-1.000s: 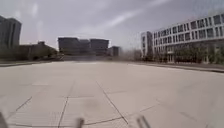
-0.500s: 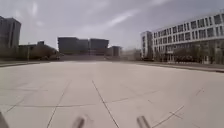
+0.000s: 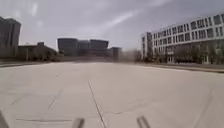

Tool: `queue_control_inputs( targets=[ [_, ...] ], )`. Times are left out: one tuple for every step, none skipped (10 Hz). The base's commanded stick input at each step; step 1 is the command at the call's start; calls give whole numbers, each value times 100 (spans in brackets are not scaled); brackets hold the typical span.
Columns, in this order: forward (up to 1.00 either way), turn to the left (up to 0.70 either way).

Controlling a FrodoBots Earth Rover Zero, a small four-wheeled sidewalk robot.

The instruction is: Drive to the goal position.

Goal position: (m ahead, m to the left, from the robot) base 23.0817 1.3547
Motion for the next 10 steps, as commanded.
queue_control_inputs(
  targets=[
    [70,0],
    [70,0],
    [70,0],
    [70,0],
    [70,0],
    [70,0],
    [70,0],
    [70,0],
    [70,0],
    [70,0]
  ],
)
